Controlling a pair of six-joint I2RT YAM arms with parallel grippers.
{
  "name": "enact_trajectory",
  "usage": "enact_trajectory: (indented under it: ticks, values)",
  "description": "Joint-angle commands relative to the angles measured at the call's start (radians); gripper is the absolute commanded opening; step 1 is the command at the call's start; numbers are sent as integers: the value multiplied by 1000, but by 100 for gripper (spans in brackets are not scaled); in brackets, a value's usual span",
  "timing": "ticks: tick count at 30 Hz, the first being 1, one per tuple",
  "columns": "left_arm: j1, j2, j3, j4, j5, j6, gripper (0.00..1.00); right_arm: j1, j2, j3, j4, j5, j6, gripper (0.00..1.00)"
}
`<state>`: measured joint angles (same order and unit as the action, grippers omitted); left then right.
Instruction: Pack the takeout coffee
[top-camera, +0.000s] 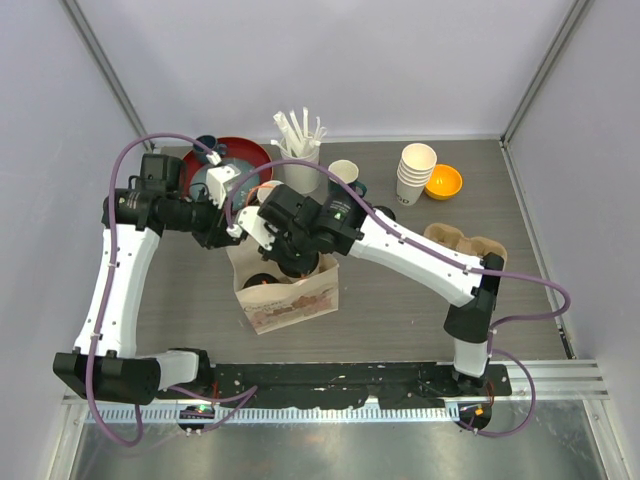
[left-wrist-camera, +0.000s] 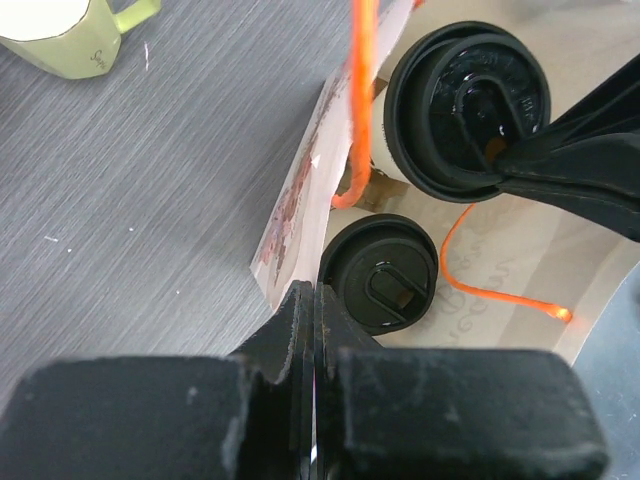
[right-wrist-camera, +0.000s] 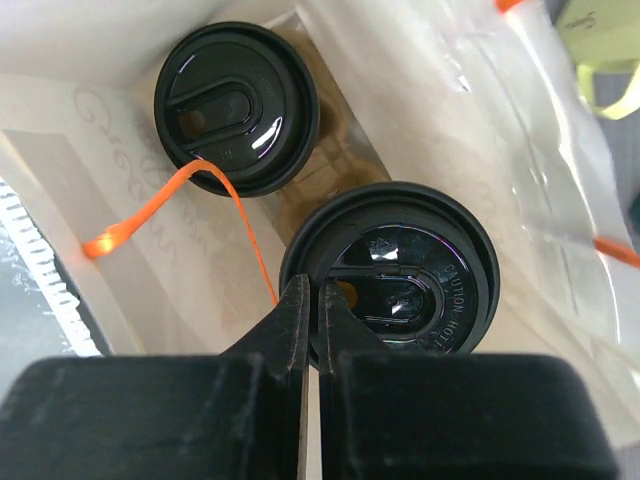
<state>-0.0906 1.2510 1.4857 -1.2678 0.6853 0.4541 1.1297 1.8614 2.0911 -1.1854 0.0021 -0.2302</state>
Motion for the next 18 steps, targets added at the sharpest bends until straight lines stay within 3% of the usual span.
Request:
enact_trajectory:
  ticks: [1, 18]
  values:
    - [-3, -13, -4, 39, 31, 15, 0, -22, -45, -61, 70, -73, -4, 1]
    - [-4, -16, -2, 62, 39, -5, 0, -64, -70, -281, 156, -77, 38, 1]
